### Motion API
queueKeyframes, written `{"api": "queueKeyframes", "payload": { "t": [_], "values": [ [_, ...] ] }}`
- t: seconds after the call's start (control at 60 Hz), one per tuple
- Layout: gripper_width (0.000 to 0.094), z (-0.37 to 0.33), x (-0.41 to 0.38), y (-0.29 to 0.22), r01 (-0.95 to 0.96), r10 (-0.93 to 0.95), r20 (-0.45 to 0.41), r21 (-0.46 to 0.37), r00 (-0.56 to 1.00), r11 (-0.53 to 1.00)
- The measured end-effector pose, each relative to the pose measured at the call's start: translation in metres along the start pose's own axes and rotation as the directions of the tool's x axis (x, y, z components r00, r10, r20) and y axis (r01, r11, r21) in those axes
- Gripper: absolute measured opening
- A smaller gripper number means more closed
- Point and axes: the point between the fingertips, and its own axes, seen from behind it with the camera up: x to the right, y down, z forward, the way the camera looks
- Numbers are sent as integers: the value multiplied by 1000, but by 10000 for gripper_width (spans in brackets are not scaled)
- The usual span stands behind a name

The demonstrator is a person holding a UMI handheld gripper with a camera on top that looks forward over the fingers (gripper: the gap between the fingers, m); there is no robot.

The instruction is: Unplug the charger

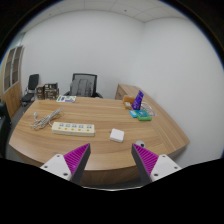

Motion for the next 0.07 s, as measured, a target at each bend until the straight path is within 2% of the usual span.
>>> {"api": "queueKeyframes", "payload": {
  "t": [0.067],
  "values": [
    [861,-2,0,-2,13,-13,-4,4,1000,1000]
  ]
}}
